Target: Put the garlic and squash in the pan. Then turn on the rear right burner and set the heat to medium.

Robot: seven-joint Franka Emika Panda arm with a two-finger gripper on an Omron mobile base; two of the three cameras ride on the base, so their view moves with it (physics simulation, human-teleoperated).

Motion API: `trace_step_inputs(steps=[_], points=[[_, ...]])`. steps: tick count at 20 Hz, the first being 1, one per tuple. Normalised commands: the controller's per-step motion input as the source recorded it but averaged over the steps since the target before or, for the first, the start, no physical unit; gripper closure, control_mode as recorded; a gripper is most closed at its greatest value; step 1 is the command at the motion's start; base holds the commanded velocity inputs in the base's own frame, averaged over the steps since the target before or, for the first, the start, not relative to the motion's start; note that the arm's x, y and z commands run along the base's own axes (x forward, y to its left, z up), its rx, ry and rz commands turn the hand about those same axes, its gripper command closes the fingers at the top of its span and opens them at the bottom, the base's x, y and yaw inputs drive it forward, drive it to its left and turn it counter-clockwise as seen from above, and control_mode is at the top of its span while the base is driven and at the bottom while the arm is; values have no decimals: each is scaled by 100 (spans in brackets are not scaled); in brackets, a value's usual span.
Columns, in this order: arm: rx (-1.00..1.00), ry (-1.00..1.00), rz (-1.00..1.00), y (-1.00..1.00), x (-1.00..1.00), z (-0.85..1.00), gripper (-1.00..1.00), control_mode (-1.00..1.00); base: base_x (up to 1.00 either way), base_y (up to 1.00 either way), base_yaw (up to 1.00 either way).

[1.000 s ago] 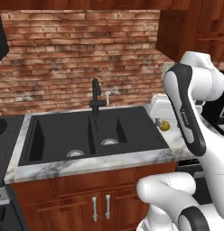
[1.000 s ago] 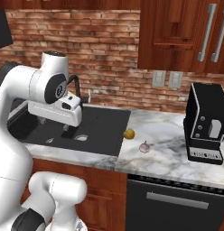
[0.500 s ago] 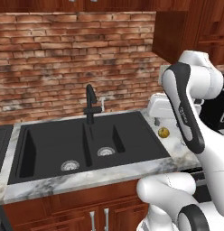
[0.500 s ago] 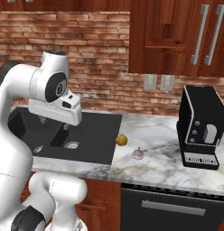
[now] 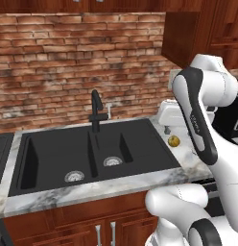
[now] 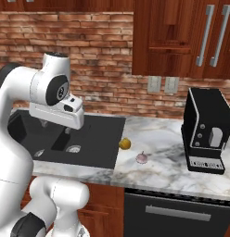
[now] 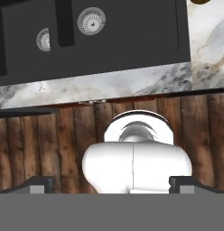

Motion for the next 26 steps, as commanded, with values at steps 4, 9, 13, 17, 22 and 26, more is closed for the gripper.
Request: trace_step_inputs(steps=[4,9,13,17,22,26], points=[[0,0,0,0,0,0,-100,-100,0,0,0],[0,12,-8,23,23,0,-100,-100,0,0,0],[-1,22,-9,1,79,4,-100,-100,0,0,0],[-2,2,1,-26,56,-40,-100,-100,0,0,0],[-7,0,-1,-25,45,-33,-100,-100,0,0,0],[-7,-7,5,-14,0,-10,-100,-100,0,0,0]])
